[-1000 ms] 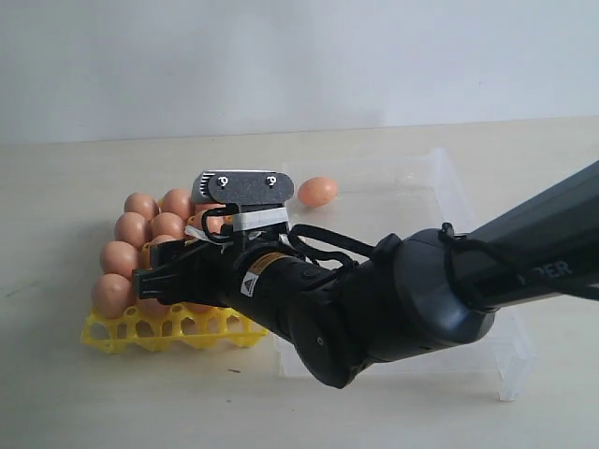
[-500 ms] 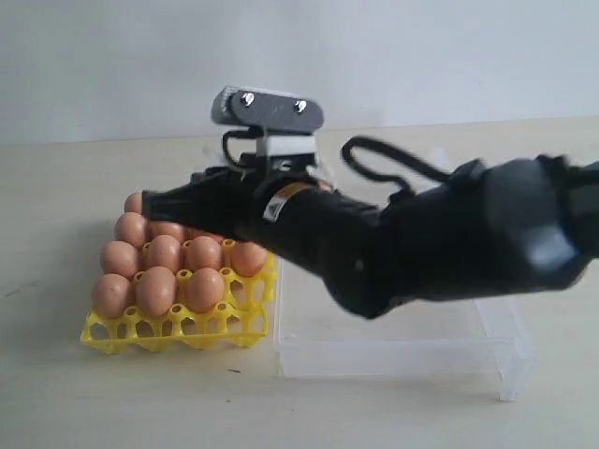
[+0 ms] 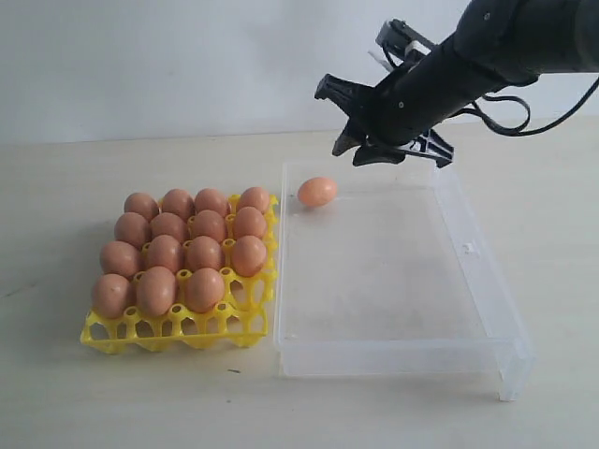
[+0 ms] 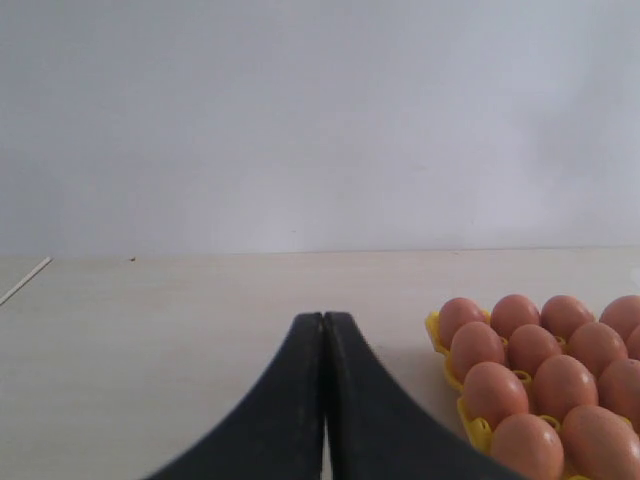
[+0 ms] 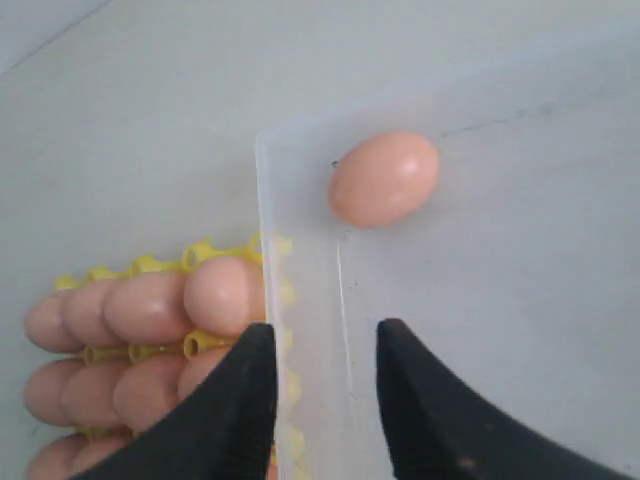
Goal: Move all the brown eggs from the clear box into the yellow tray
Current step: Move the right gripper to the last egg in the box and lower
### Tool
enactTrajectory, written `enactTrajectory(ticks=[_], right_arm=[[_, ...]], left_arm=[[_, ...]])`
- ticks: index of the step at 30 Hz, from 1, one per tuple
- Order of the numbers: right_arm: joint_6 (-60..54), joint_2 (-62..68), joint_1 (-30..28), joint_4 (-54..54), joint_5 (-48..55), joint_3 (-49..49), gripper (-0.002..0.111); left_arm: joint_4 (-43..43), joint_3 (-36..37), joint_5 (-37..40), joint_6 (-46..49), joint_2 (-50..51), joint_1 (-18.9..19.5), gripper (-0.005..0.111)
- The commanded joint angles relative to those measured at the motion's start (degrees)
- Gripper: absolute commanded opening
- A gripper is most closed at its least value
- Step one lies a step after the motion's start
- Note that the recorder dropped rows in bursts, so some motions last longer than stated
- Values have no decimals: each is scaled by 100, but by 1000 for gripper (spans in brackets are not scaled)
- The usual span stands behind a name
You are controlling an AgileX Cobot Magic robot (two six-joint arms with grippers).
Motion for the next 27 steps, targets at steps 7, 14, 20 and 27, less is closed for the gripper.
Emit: enactTrajectory(ticks=[7, 14, 20, 27], right_arm=[[716, 1185, -58, 808, 4, -1132, 54], [1684, 1676, -58, 255, -38, -1388, 54], [1913, 1848, -58, 268, -309, -1388, 68], [1943, 1973, -58, 414, -600, -1399, 69]], left_arm=[[-42, 19, -13, -21, -33, -15, 0], [-42, 19, -13, -21, -33, -15, 0], [-42, 19, -13, -21, -33, -15, 0], [-42, 19, -13, -21, -33, -15, 0]])
